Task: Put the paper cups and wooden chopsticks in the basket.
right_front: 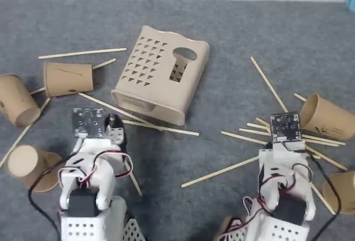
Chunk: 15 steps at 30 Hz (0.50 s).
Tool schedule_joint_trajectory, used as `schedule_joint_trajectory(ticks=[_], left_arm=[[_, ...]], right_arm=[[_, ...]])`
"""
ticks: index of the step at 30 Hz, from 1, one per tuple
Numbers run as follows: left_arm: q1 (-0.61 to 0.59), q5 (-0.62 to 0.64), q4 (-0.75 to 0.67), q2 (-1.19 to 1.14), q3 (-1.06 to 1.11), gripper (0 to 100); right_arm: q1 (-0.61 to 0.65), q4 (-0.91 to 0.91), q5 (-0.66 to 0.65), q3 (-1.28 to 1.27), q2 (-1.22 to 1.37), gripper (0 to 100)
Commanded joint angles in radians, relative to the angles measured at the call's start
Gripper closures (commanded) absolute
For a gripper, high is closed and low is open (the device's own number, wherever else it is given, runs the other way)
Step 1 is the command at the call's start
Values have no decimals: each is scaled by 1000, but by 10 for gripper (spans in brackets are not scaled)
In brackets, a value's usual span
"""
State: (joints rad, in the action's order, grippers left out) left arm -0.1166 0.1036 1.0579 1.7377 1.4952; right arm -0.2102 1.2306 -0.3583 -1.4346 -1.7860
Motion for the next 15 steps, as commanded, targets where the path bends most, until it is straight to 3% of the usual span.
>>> schedule_joint_trajectory(ticks=[1, 8, 15], left_arm=[[-25, 44, -23, 20, 10, 988], [-29, 49, -63, 18, 39, 988], [-31, 37, -121, 18, 91, 988]], right_arm=[[110, -24, -58, 180, 131, 991], [357, 27, -64, 683, 733, 991], [506, 171, 60, 1208, 1260, 991]])
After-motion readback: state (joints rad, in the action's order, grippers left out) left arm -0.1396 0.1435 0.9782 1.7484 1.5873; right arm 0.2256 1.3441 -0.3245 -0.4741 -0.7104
